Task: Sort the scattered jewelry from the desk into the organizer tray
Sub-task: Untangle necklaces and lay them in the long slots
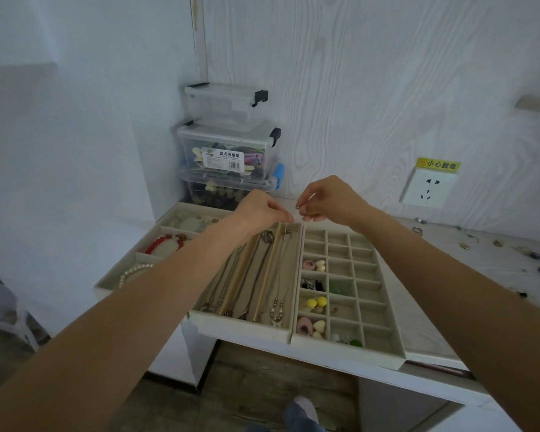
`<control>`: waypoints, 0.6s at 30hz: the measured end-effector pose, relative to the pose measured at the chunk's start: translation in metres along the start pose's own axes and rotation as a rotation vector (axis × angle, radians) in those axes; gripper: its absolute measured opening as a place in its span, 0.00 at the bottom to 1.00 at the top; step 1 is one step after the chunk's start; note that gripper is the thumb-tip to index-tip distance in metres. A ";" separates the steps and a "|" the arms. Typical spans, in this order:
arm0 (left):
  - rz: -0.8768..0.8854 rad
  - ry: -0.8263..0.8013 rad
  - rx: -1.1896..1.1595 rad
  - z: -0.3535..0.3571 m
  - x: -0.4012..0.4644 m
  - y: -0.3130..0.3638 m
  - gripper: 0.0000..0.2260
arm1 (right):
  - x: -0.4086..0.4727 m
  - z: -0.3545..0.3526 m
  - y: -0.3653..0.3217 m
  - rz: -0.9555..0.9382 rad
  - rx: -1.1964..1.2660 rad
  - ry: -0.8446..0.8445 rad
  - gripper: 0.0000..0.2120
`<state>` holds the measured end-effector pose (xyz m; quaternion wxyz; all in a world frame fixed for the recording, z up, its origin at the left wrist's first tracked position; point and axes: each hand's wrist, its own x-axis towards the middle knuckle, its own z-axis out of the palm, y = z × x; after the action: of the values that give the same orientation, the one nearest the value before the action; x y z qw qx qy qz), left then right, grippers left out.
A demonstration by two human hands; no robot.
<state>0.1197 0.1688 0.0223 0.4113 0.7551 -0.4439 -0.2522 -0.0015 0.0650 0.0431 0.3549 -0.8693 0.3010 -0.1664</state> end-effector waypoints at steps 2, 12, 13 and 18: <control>-0.005 -0.007 0.022 0.003 0.002 -0.002 0.08 | 0.002 0.002 0.001 -0.014 -0.021 0.020 0.04; 0.014 0.007 0.229 0.012 0.017 -0.013 0.09 | 0.026 0.025 0.009 0.038 -0.405 0.015 0.03; 0.018 0.009 0.252 0.012 0.018 -0.014 0.10 | 0.027 0.027 0.009 0.045 -0.446 0.013 0.04; 0.053 -0.032 0.400 0.013 0.022 -0.016 0.11 | 0.028 0.034 0.010 0.055 -0.638 0.045 0.07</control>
<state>0.1278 0.1489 0.0014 0.2526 0.8056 -0.5114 -0.1601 0.0329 0.0588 0.0141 0.0619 -0.9244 0.3693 -0.0731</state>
